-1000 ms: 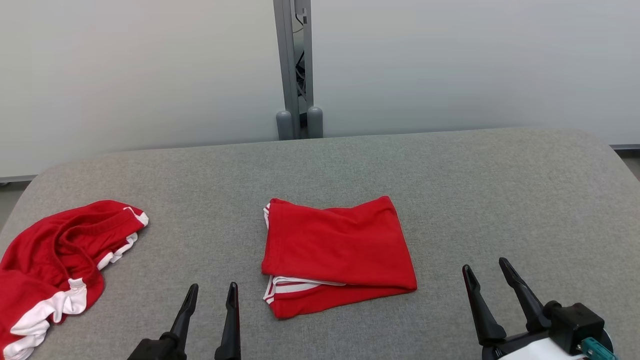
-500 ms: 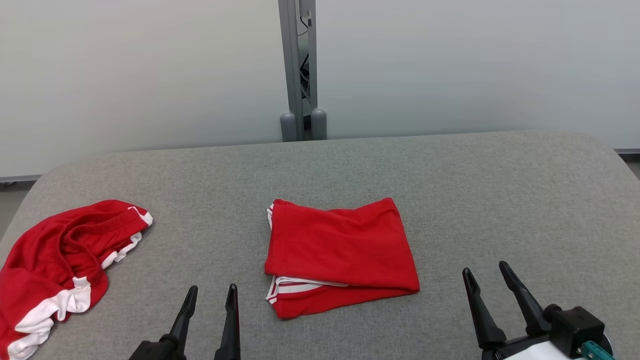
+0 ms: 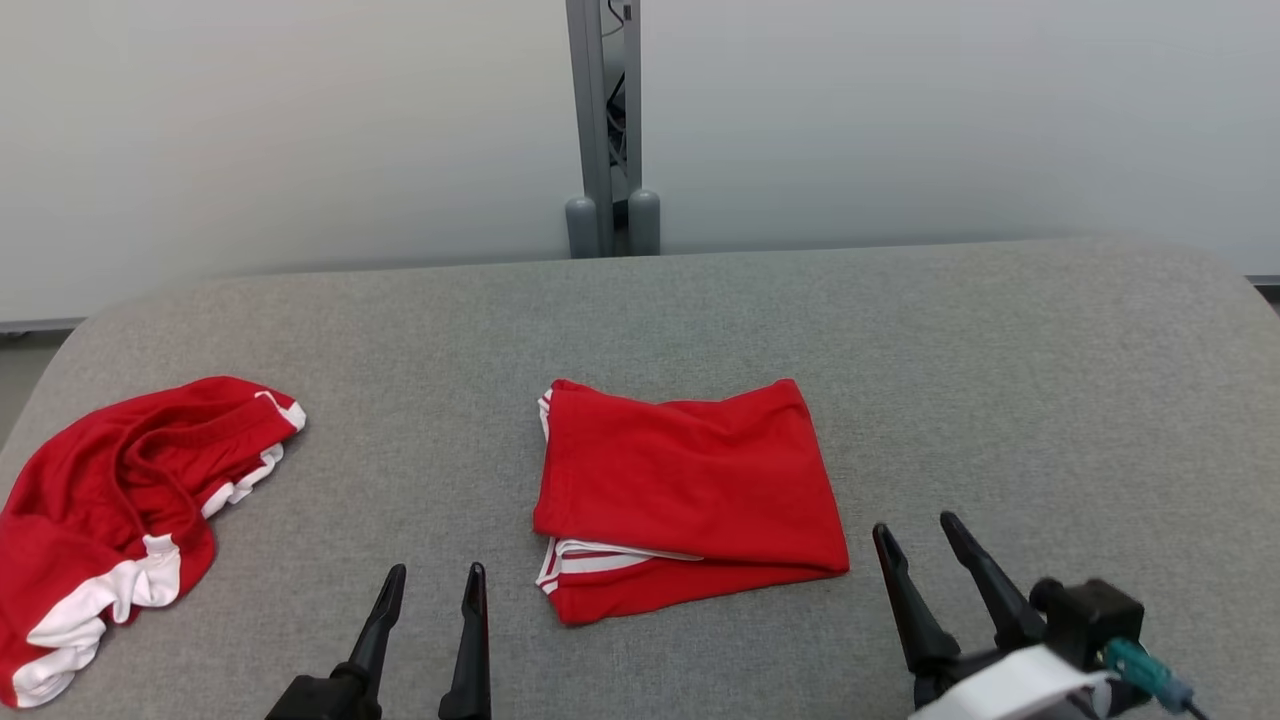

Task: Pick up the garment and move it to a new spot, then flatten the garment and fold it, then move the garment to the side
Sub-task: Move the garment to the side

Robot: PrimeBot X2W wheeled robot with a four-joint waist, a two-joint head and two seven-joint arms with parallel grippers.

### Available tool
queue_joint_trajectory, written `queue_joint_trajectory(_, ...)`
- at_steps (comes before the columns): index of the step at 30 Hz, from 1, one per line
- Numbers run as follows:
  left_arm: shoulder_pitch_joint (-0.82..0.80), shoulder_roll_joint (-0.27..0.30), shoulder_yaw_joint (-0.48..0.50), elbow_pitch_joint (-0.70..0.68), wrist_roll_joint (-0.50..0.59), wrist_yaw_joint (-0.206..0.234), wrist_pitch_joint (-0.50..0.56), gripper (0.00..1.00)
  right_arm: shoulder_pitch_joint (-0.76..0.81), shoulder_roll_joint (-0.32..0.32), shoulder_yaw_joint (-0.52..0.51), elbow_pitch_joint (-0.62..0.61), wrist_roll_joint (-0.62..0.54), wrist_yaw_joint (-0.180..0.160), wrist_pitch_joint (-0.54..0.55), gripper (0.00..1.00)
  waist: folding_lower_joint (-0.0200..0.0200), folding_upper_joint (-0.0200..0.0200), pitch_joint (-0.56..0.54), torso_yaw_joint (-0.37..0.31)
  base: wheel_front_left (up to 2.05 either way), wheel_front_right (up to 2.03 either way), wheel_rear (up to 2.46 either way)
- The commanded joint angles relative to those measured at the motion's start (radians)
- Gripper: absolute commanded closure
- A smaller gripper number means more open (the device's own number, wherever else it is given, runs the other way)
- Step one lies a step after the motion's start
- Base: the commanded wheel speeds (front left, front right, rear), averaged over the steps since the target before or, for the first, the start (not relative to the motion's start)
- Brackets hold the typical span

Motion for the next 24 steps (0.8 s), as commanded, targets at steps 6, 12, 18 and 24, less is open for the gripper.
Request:
queue_joint_trajectory(6,-0.037,0.003,-0.017,0.006,0.011,-0.008,-0.004,0.0,-0.15,0.003,0.034,0.154,0.154,0.0,0.003,0.0,0.0,-0.0001,0.055,0.034,0.0,0.0,0.0)
queue_joint_trajectory(12,-0.079,0.004,-0.029,0.012,0.019,-0.017,-0.004,0.0,-0.317,-0.017,0.048,0.312,0.304,0.0,0.045,0.0,0.0,-0.0001,0.116,0.076,0.0,0.0,0.0)
queue_joint_trajectory(18,-0.107,0.003,-0.036,0.018,0.024,-0.024,-0.004,0.0,-0.415,-0.051,0.082,0.423,0.437,0.0,0.095,0.0,0.0,-0.0001,0.154,0.106,0.0,0.0,0.0)
queue_joint_trajectory(24,-0.128,0.003,-0.044,0.014,0.018,-0.022,-0.004,0.0,-0.461,-0.079,0.145,0.501,0.492,0.0,0.099,0.0,0.0,-0.0001,0.186,0.125,0.0,0.0,0.0)
